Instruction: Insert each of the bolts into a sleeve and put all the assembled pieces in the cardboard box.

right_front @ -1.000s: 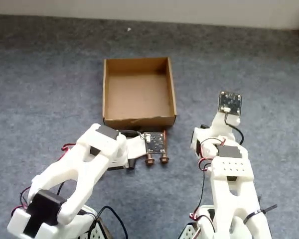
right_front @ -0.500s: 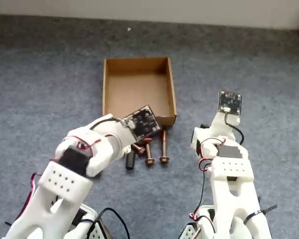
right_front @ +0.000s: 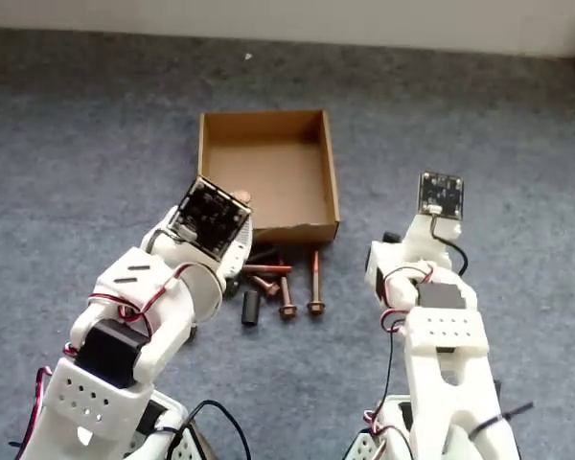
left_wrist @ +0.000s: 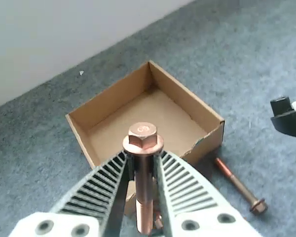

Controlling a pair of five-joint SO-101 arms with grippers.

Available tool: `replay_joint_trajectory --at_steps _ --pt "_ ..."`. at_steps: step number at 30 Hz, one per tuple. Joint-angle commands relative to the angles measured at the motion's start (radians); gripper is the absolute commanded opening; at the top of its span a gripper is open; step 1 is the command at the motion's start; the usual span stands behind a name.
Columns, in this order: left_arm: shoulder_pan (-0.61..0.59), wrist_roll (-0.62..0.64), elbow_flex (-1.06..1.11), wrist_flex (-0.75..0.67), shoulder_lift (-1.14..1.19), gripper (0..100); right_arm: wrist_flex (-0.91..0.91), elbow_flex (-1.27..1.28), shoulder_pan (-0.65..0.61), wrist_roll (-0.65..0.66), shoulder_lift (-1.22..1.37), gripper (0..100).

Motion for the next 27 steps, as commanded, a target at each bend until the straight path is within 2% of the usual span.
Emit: replay_joint_trajectory --at_steps 1,8,13,19,27 --pt "0.01 0.087 -0.005 -0.089 -0.019 1 -0.016 0.004 -0.03 0.011 -0.176 0.5" --pt "-0.001 0.247 -0.005 -0.106 -0.024 1 0.008 0.127 -0.117 0.011 -0.444 0.5" --pt "-0.001 0.285 -0.004 -0.132 -0.024 1 0.007 0.193 -0.226 0.017 -0.556 0.5" --pt "-0.001 0.384 -0.005 -0.133 -0.024 1 0.004 0.277 -0.384 0.13 -0.673 0.5" --pt "0.004 0.427 -0.01 -0.193 -0.024 1 0.005 0.384 -0.464 0.152 -0.918 0.5"
